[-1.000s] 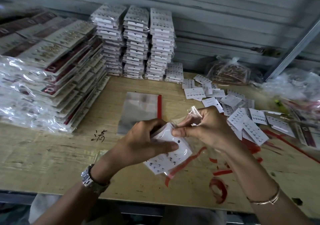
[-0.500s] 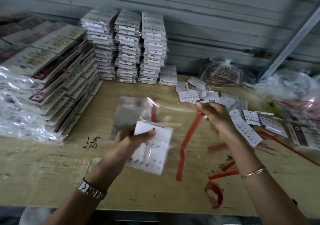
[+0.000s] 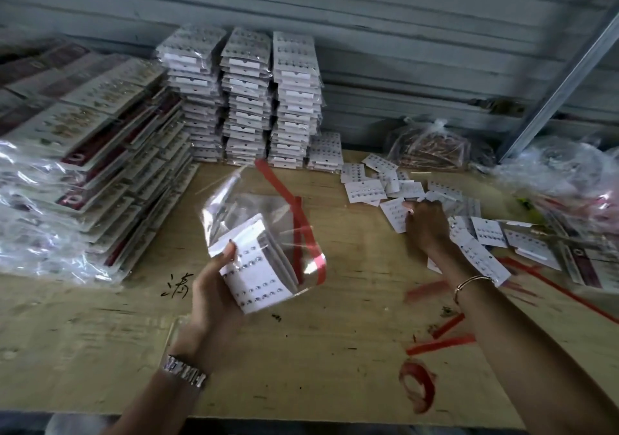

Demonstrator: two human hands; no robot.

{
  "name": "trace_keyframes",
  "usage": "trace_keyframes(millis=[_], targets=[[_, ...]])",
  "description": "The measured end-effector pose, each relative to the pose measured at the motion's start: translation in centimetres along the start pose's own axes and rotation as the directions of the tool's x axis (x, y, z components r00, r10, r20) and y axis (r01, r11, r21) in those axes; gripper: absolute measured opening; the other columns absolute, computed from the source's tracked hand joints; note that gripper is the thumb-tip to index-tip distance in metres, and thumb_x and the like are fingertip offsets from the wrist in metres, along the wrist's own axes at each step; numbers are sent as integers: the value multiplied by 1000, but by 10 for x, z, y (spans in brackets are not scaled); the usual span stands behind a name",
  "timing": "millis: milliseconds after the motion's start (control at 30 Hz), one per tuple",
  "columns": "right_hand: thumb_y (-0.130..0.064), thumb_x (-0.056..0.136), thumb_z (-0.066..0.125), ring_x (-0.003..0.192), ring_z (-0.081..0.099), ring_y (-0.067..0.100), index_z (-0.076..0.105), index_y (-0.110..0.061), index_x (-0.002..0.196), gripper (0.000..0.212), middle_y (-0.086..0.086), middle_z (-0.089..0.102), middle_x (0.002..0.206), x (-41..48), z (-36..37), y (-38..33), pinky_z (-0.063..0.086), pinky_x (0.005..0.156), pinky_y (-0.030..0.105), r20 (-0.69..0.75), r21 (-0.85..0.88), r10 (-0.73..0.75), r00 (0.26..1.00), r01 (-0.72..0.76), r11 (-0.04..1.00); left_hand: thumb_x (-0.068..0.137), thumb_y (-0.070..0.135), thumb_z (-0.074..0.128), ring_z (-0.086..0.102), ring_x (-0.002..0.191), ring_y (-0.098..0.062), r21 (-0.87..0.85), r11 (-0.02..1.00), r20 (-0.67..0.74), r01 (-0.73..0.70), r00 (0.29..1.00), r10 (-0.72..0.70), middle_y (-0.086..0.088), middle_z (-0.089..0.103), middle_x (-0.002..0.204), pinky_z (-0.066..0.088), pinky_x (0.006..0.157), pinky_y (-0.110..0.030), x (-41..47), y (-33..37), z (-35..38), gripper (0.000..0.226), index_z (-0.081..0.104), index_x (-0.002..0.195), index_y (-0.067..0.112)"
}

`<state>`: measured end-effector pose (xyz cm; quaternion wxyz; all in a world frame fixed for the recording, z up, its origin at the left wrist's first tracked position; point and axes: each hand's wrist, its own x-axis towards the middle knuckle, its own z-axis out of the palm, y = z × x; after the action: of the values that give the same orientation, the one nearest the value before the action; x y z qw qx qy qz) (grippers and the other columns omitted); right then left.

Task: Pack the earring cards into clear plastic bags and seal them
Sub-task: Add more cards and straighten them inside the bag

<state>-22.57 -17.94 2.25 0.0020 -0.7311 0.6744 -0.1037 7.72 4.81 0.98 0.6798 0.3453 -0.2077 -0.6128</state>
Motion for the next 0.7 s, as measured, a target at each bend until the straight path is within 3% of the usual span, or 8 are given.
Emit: trace_keyframes(millis=[100,200,300,367,433,567,700], targets=[[-5,96,51,117,52,38,67,-10,125,34,22,65,119,-3,-4,0,48,95,42,-50,50,-21,999,23,998,95,38,45,71,95,-33,-88,995,-36,-56,998,53,-15,72,105,59,78,-46,-1,-5,-6,41,69,116,12],[-5,93,53,88,65,37,72,-3,83,22,22,71,90,-14,-10,-1,50,77,37,-117,175,-26,993,46,983,99,38,35,69,96,-32,-109,992,-17,-68,998,66,-15,68,106,58,82,-45,0,-6,-10,45,58,124,7],[-14,97,49,68,61,25,69,2,81,30,21,70,83,-27,-18,-3,40,58,28,4,302,20,1000,-21,953,98,39,35,68,96,-31,-97,991,-1,-89,996,89,-14,67,107,58,85,-44,2,-7,-12,47,58,123,7],[-11,98,48,85,64,24,72,2,96,27,21,71,104,-35,-19,-4,44,65,25,85,310,-14,996,-13,951,97,40,38,69,99,-28,-139,985,-7,-105,994,105,-11,69,108,57,85,-42,3,-8,-14,45,65,118,11],[-2,95,53,115,58,28,69,0,117,27,17,64,125,-45,-18,-6,42,88,23,127,256,-83,988,49,965,97,41,41,70,102,-27,-157,981,-27,-117,993,114,-10,71,110,57,86,-41,4,-8,-16,43,69,117,14],[4,89,64,109,62,25,65,-1,124,36,16,64,122,-55,-8,-9,47,93,24,135,178,-211,968,186,966,98,41,42,69,104,-27,-168,978,-34,-120,993,116,-9,71,112,56,87,-41,6,-8,-19,43,67,120,14],[-5,89,68,120,51,26,72,-9,114,25,10,62,121,-54,-5,-11,46,98,33,49,31,-344,938,343,939,98,41,41,68,102,-24,-184,976,-39,-114,993,109,-7,70,110,56,87,-39,6,-7,-19,43,67,120,15]])
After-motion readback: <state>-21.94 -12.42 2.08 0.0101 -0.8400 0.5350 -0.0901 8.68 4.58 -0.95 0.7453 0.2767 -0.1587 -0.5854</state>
